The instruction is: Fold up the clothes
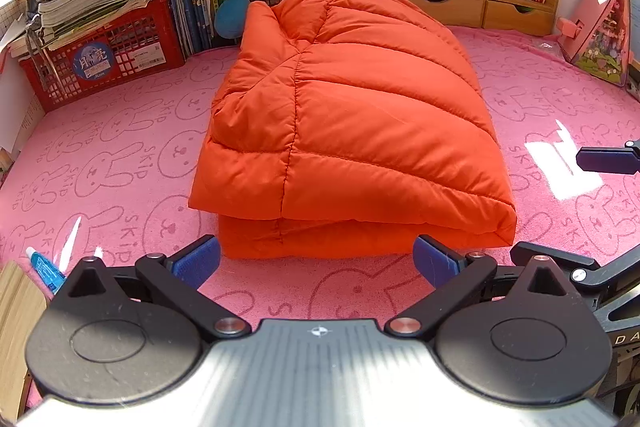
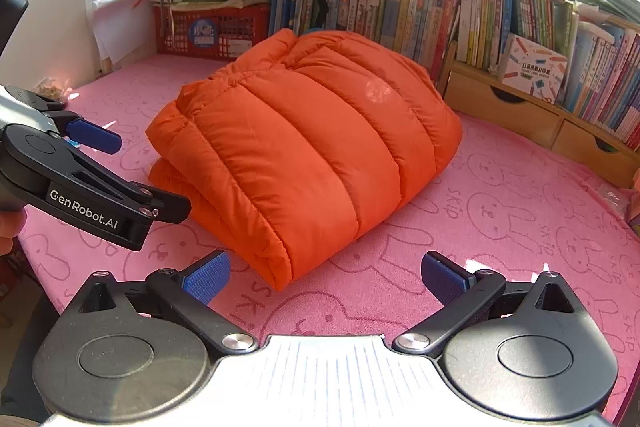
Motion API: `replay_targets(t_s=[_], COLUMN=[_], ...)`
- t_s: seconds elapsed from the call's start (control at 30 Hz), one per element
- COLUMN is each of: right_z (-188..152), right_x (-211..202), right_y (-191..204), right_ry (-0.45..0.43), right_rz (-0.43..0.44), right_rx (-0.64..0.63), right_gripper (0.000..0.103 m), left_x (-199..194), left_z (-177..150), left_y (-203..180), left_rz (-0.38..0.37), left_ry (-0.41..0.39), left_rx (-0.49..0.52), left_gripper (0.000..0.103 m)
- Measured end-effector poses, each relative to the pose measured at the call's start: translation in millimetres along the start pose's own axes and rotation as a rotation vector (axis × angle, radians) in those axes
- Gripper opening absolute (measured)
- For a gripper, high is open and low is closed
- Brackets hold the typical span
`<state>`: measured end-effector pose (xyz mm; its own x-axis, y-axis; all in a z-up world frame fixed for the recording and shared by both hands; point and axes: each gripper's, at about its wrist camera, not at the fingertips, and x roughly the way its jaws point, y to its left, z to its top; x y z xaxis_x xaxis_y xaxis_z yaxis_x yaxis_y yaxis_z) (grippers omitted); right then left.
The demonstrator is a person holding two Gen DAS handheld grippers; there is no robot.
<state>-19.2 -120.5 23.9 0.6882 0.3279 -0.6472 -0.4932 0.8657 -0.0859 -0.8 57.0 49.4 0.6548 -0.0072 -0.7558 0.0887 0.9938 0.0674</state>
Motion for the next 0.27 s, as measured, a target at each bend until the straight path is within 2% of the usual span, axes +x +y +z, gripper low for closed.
replay_targets(t_s=[0.27], right_z=[-0.5], right_x=[0.8], right_y=[-0.7], right_ry=[0.002], right_rz=[0.000], right_rx=[0.004], right_gripper=[0.103], left_x=[2.2], left_z=[-1.6], left_y=[1.5], left_rz=[-0.003], left_ry=[0.006], left_rx=[-0.005], left_gripper=[0.103])
